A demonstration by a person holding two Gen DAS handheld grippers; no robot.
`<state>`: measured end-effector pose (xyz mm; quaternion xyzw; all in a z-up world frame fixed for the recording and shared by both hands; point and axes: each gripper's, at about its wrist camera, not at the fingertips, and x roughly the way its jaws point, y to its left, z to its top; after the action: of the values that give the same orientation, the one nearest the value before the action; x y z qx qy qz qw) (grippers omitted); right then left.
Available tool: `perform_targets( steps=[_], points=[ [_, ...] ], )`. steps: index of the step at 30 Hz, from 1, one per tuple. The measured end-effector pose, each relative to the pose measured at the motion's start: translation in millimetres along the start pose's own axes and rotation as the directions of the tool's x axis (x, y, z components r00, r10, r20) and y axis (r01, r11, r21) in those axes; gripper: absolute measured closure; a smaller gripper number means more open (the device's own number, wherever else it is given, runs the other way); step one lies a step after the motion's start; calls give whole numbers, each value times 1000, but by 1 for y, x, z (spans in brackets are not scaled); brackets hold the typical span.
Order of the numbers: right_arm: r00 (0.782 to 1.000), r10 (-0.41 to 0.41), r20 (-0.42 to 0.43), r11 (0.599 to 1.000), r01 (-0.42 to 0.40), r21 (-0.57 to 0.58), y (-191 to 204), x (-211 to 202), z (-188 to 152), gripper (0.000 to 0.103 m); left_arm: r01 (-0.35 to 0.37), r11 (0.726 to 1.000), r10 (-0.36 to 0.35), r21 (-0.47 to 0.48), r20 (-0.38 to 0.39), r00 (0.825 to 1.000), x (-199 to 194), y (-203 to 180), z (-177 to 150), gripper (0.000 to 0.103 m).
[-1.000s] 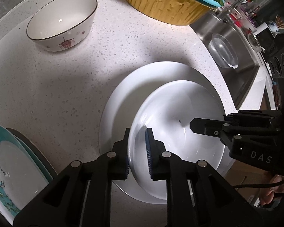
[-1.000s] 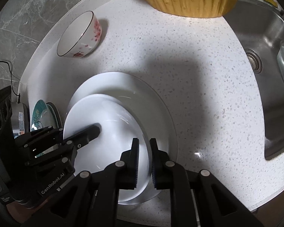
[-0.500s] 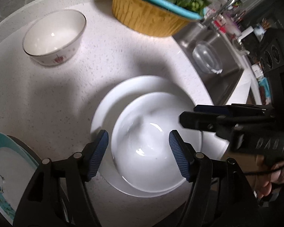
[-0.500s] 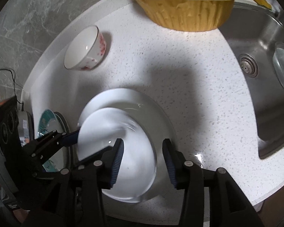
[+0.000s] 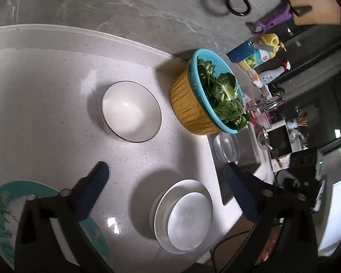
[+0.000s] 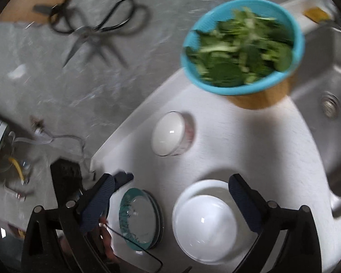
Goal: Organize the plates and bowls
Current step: 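Open both tools and raise them off the nested bowls, then move both tools to the red-rimmed floral bowl and close on its rim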
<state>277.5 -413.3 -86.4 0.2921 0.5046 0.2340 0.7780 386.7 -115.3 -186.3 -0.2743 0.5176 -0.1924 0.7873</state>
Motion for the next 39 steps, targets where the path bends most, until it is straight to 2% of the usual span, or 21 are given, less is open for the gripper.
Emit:
perform_targets(
  steps=[1,3,5,6,10,12,14,16,18,20,21,24,28,34,35,38,39],
  points=[
    [1000,24,-17,1000,-25,-13,5,8,4,1,-11,1000,11,-3,-30,999,0,3,8,0],
    [1000,22,-16,998,-23,-53,15,19,9,1,-79,997,79,6,-19,997,-2,11,28,0],
    [998,-68,-16,988,65,-139,33,35,19,1,-208,977,208,52,13,978,-1,14,50,0],
    [991,-131,-34,978,123,-170,41,49,26,1,-246,967,245,67,20,969,2,14,60,0],
    [953,-297,-54,936,280,-216,51,89,46,1,-327,936,328,128,15,944,15,17,86,0],
    [940,-335,-67,925,315,-215,51,108,54,1,-375,912,381,165,-8,925,35,30,101,0],
    [937,-336,-98,929,312,-199,44,126,62,1,-403,894,416,197,-28,909,53,39,105,0],
    [927,-352,-127,927,326,-187,37,144,68,3,-405,886,426,226,-50,903,67,49,104,0],
    [913,-376,-160,922,352,-163,29,160,72,9,-390,888,416,243,-67,907,81,54,105,0],
    [906,-382,-179,922,362,-137,19,169,76,16,-372,894,403,250,-86,911,91,60,105,1],
    [903,-387,-187,921,367,-130,17,172,77,17,-367,896,399,248,-93,912,95,62,105,1],
    [895,-386,-224,923,371,-107,6,186,80,26,-370,900,402,232,-110,909,107,74,109,1],
    [885,-387,-260,922,375,-97,-1,203,81,33,-380,895,416,234,-126,901,122,78,110,1],
    [890,-356,-286,935,341,-102,-2,221,79,36,-390,886,430,252,-130,893,136,76,112,3],
    [890,-356,-284,935,340,-105,-1,221,79,39,-387,887,427,251,-133,894,138,77,112,4],
    [884,-361,-296,932,349,-95,-4,227,80,52,-366,900,406,234,-149,902,142,81,111,13],
    [883,-358,-305,933,348,-88,-6,229,80,53,-359,902,400,237,-153,904,142,81,110,19]
  ],
)
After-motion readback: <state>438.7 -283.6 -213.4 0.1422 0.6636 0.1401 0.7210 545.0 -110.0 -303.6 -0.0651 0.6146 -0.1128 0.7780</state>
